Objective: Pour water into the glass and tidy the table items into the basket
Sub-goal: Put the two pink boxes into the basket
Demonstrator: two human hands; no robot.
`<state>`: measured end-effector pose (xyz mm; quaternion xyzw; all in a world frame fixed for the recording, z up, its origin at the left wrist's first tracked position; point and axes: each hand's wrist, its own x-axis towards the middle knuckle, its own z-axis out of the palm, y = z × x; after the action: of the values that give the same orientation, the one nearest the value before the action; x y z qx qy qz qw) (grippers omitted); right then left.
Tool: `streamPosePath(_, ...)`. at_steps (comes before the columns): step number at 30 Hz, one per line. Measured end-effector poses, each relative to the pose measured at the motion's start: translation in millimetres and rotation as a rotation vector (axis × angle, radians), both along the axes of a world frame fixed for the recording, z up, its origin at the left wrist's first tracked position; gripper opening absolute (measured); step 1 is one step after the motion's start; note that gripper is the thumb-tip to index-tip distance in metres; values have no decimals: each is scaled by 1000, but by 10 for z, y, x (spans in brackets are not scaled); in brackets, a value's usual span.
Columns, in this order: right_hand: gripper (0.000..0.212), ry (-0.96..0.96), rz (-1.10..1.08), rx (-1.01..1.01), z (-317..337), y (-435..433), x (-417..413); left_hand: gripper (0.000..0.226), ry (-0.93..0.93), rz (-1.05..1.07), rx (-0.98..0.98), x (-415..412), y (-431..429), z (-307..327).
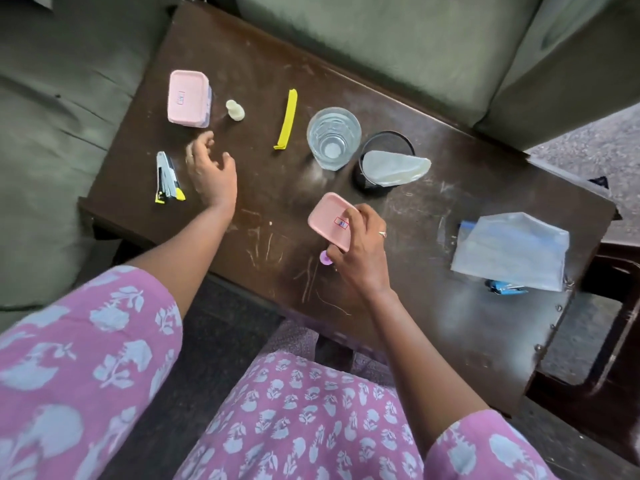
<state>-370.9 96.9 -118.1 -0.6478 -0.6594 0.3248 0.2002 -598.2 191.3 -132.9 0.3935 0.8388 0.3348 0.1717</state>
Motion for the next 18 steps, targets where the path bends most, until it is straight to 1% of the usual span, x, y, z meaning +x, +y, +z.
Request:
streamPosePath(4, 49, -16, 76, 32, 17, 139, -217, 71, 133, 52, -186, -313, 323, -82)
streamPosePath(6, 48, -23, 88, 28, 6, 196, -292, 84, 118, 95, -260, -444, 474, -115)
streamPosePath(8, 49, -26, 98, 22, -6, 240, -348, 90, 54, 94, -299, -550, 596, -154)
streamPosePath(10, 49, -33, 102, 20, -20, 273, -388, 93, 28, 71, -329, -621, 687, -188)
streamPosePath(12, 50, -36, 100, 22, -47, 293, -409, 92, 41, 57, -355, -672, 746, -222)
streamPosePath(18, 51, -36, 99, 1, -112, 300, -404, 81, 146, -16, -432, -759, 817, -314)
